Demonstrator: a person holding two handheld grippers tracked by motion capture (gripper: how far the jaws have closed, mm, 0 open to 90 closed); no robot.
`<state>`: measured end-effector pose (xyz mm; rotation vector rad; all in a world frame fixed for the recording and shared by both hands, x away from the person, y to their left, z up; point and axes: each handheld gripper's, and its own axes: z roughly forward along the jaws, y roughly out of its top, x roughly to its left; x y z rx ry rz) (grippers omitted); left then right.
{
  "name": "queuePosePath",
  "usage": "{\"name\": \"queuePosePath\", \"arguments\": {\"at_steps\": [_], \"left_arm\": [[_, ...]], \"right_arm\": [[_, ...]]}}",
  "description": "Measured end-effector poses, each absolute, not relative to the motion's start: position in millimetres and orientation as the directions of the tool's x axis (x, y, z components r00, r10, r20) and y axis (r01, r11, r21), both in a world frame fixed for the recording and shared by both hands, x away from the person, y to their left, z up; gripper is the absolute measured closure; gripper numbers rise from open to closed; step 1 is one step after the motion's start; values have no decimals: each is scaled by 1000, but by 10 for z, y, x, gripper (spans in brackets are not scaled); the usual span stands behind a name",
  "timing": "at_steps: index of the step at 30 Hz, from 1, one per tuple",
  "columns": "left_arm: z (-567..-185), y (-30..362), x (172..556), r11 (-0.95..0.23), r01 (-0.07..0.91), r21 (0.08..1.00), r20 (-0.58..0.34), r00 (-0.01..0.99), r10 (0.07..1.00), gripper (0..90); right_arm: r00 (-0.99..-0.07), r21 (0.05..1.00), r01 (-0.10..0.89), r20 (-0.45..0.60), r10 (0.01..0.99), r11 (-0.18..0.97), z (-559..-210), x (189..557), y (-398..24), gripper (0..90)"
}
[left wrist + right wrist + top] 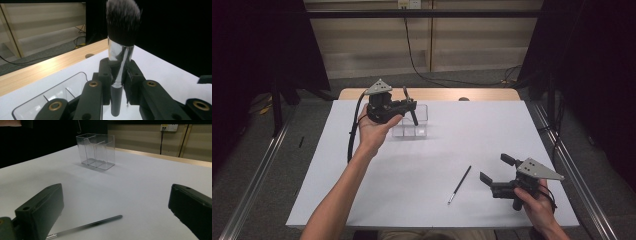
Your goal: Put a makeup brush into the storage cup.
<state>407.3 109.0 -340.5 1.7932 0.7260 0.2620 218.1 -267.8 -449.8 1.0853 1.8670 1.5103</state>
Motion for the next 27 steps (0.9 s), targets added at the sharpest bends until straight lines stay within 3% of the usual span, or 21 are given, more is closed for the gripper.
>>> {"name": "queuePosePath", "arguments": {"at_steps": [27], "left_arm": [[-3635, 871, 4448, -178, 343, 922, -152, 746, 648, 782]], "right_arm": [[-572, 957, 279, 103, 814, 75, -4515, 2193, -2667, 0]]}}
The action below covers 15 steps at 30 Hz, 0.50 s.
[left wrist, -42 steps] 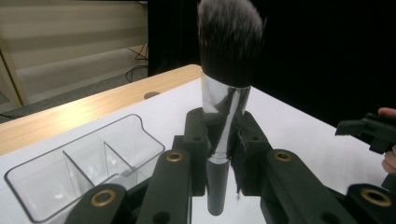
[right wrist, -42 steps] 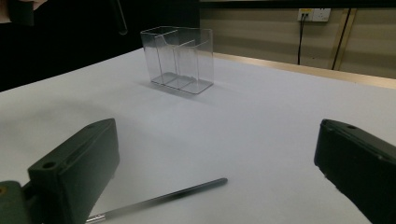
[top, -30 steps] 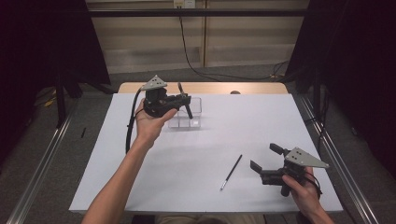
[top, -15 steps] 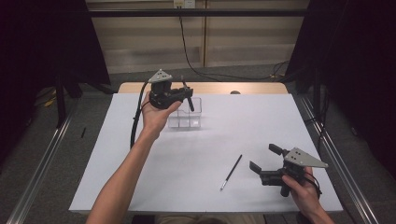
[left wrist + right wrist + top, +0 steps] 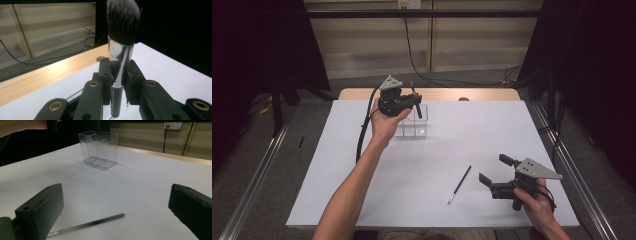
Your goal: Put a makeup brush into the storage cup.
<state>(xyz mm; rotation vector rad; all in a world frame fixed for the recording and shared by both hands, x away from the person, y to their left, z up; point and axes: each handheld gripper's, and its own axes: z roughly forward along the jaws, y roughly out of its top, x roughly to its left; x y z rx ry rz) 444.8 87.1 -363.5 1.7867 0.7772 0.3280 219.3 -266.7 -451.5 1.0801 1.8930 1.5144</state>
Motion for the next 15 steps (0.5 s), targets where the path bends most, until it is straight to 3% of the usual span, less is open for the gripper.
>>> {"name": "queuePosePath", "arguments": {"at_steps": [15], "left_arm": [[-3832, 816, 4543, -223, 361, 906, -127, 733, 669, 783]], "right_arm": [[-575, 957, 280, 99, 812, 81, -4526, 2201, -2663, 0]]}}
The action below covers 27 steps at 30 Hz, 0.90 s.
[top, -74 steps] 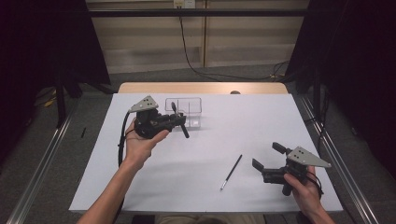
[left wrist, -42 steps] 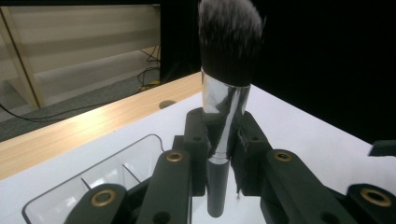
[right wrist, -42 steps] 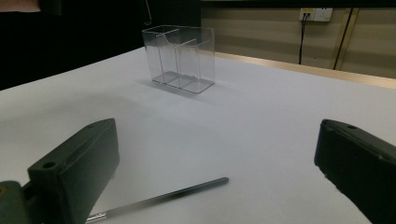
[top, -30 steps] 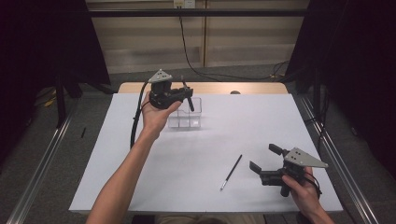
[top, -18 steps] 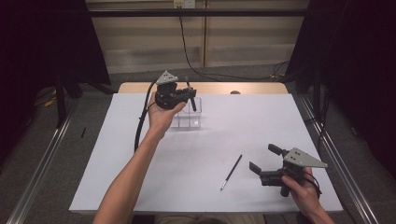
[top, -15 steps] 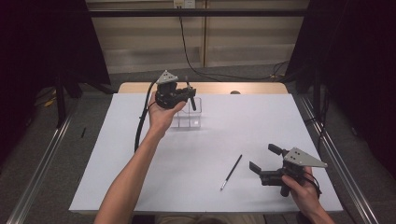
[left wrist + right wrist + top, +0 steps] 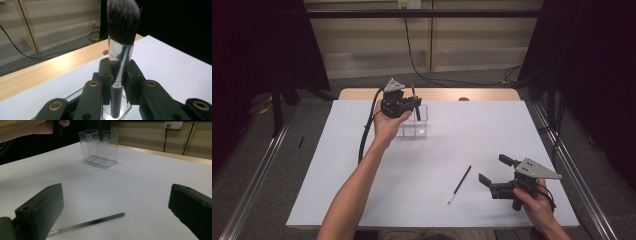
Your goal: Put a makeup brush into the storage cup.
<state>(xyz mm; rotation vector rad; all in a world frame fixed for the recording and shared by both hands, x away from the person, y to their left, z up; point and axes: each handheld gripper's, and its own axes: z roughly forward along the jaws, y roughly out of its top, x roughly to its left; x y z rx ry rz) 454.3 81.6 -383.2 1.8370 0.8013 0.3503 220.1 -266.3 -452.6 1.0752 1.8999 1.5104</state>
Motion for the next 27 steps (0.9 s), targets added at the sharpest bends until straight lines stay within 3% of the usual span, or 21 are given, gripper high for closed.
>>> {"name": "queuePosePath", "arguments": {"at_steps": [27], "left_arm": [[-4078, 784, 4546, -253, 399, 881, -138, 730, 670, 783]], "right_arm": [[-576, 954, 284, 92, 812, 94, -4536, 2212, -2665, 0]]}}
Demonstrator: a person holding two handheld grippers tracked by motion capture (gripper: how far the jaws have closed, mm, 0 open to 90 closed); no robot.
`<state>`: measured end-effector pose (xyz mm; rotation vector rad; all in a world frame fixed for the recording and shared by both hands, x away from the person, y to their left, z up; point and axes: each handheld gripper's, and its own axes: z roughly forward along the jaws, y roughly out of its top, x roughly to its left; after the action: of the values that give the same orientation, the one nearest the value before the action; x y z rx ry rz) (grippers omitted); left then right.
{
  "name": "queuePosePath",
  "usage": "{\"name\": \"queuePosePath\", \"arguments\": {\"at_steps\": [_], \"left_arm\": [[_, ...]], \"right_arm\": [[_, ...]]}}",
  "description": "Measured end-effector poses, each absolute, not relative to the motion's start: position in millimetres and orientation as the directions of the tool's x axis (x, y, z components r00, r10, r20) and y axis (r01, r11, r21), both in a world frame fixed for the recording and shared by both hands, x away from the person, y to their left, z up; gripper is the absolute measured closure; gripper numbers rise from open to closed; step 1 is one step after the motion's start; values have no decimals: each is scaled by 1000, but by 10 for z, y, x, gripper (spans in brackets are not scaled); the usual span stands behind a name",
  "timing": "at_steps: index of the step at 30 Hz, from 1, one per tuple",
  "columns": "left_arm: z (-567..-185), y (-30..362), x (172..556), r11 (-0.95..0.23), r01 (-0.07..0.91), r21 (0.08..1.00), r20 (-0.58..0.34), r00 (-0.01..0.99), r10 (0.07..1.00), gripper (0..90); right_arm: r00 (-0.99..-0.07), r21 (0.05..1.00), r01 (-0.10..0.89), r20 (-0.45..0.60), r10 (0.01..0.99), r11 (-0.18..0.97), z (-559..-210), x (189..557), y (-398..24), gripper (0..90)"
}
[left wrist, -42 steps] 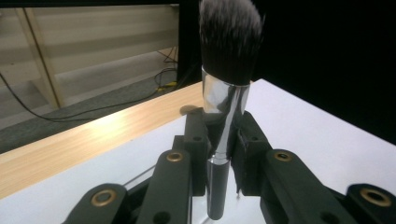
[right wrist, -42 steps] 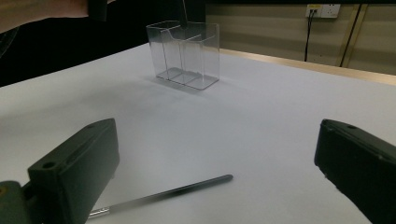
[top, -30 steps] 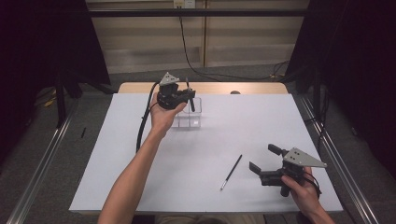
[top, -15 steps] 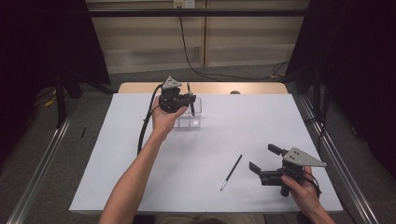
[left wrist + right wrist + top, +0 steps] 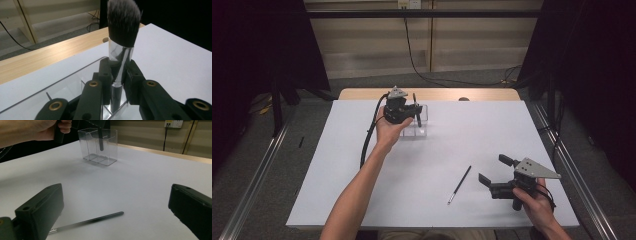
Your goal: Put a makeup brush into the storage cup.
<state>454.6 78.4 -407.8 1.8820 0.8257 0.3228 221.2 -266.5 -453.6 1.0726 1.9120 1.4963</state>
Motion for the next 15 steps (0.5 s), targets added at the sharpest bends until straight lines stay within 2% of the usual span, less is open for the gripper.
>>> {"name": "queuePosePath", "arguments": {"at_steps": [15], "left_arm": [[-4171, 788, 4565, -264, 424, 866, -148, 723, 675, 765]], "right_arm": [[-570, 956, 279, 87, 817, 93, -4534, 2210, -2669, 0]]}}
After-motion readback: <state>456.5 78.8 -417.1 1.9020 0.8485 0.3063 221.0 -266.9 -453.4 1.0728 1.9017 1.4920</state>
